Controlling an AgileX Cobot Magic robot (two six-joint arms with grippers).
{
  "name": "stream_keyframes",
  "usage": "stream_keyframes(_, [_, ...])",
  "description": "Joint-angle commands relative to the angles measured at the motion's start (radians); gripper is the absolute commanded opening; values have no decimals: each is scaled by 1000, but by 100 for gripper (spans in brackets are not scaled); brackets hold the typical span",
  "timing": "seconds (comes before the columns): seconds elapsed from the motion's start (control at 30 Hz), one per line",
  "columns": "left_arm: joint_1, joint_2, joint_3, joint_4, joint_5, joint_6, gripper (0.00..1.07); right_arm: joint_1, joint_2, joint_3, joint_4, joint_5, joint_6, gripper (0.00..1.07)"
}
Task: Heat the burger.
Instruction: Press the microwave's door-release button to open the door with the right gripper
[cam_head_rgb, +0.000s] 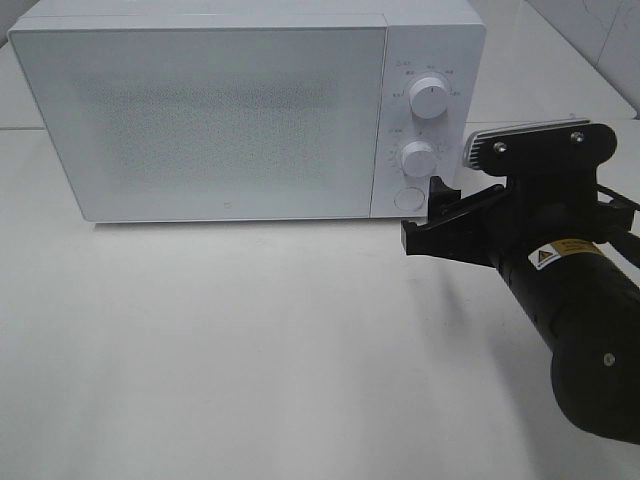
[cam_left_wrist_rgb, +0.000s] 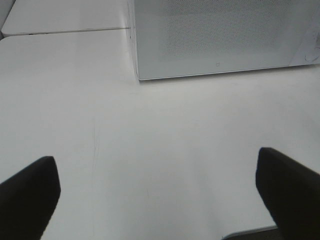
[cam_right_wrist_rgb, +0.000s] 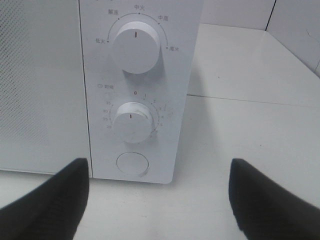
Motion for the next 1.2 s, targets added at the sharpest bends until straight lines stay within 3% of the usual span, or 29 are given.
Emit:
stream_keyframes(0.03, [-3, -1, 2, -3, -3, -1, 100, 4, 0, -7, -4, -21, 75, 75])
stream_keyframes(0.37, [-3, -1, 2, -3, -3, -1, 100, 4, 0, -7, -7, 20, 688, 63])
stream_keyframes(0.43, [-3, -1, 2, -3, -3, -1, 100, 4, 0, -7, -7, 63, 898, 54])
stream_keyframes(0.53, [-3, -1, 2, -3, -3, -1, 100, 4, 0, -7, -7, 102, 1031, 48])
stream_keyframes(0.6, [-3, -1, 2, -3, -3, -1, 100, 4, 0, -7, -7, 154, 1202, 38])
stream_keyframes(0.63, [-3, -1, 2, -3, -3, -1, 100, 4, 0, -7, -7, 154, 1202, 38])
stream_keyframes(0.77, [-3, -1, 2, -3, -3, -1, 100, 4, 0, -7, -7, 186, 1358, 18])
stream_keyframes(0.97, [-3, -1, 2, -3, -3, -1, 100, 1, 0, -7, -7, 187, 1437, 0])
stream_keyframes(1.2, [-3, -1, 2, -3, -3, -1, 100, 0, 0, -7, -1, 187, 1459, 0])
